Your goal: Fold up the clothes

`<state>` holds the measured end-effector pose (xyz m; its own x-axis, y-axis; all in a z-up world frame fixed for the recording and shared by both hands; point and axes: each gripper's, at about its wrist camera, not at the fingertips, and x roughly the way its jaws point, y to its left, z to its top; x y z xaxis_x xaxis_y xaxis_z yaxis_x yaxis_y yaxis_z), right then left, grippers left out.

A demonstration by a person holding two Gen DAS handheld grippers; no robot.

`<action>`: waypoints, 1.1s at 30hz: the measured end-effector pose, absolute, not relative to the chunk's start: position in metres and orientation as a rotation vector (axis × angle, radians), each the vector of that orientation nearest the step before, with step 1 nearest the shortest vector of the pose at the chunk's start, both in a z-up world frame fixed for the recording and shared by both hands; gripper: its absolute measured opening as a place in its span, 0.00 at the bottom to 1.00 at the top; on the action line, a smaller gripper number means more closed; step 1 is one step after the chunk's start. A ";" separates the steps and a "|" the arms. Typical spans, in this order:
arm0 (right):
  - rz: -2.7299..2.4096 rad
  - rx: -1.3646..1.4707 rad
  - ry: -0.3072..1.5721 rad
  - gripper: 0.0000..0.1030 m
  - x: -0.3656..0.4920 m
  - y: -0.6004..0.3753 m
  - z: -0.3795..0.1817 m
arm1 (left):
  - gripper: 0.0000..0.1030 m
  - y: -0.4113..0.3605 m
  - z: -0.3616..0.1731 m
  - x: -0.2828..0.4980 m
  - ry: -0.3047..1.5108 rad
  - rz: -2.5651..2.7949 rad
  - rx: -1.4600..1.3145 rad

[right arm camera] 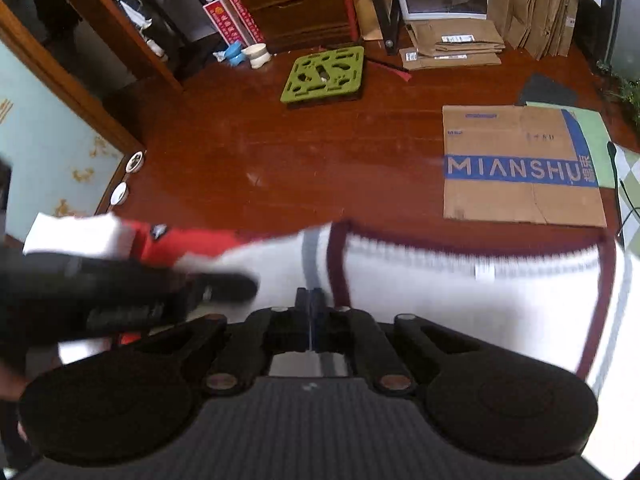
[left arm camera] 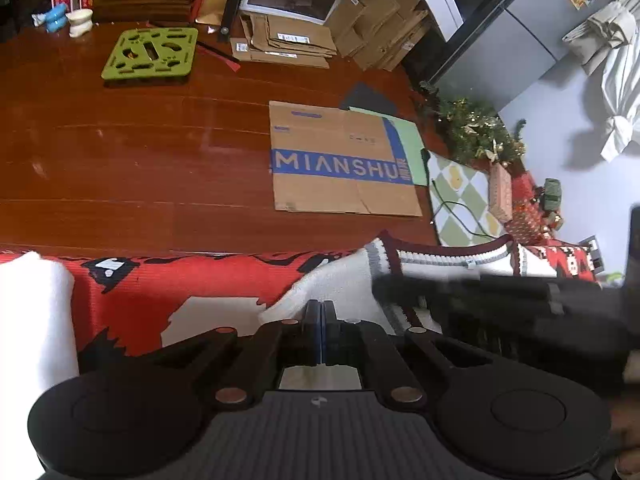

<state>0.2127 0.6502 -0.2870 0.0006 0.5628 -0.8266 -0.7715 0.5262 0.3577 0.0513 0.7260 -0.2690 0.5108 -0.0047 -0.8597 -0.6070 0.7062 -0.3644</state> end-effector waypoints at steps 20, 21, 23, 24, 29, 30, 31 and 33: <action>1.141 -0.252 1.299 0.02 0.153 0.591 -0.253 | 0.04 0.651 -0.263 -0.045 1.032 0.384 -0.886; 1.149 -0.255 1.312 0.02 0.149 0.590 -0.256 | 0.04 0.654 -0.266 -0.052 1.022 0.393 -0.895; 1.164 -0.261 1.331 0.02 0.141 0.591 -0.263 | 0.03 0.661 -0.271 -0.066 0.999 0.405 -0.921; 1.172 -0.263 1.331 0.02 0.139 0.591 -0.265 | 0.03 0.665 -0.273 -0.071 0.987 0.402 -0.940; 1.183 -0.281 1.289 0.00 0.139 0.608 -0.277 | 0.03 0.672 -0.270 -0.079 0.985 0.404 -0.897; 1.189 -0.277 1.276 0.00 0.140 0.612 -0.277 | 0.03 0.673 -0.270 -0.080 0.983 0.406 -0.893; 1.194 -0.273 1.263 0.00 0.140 0.616 -0.277 | 0.03 0.673 -0.271 -0.082 0.980 0.410 -0.899; 1.189 -0.273 1.254 0.00 0.140 0.623 -0.276 | 0.03 0.674 -0.271 -0.086 0.974 0.418 -0.913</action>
<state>0.1403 0.6232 -0.2760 -0.1491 0.5375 -0.8300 -0.8007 0.4269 0.4203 -0.0863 0.6742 -0.2715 0.5244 -0.0820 -0.8475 -0.6713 0.5725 -0.4707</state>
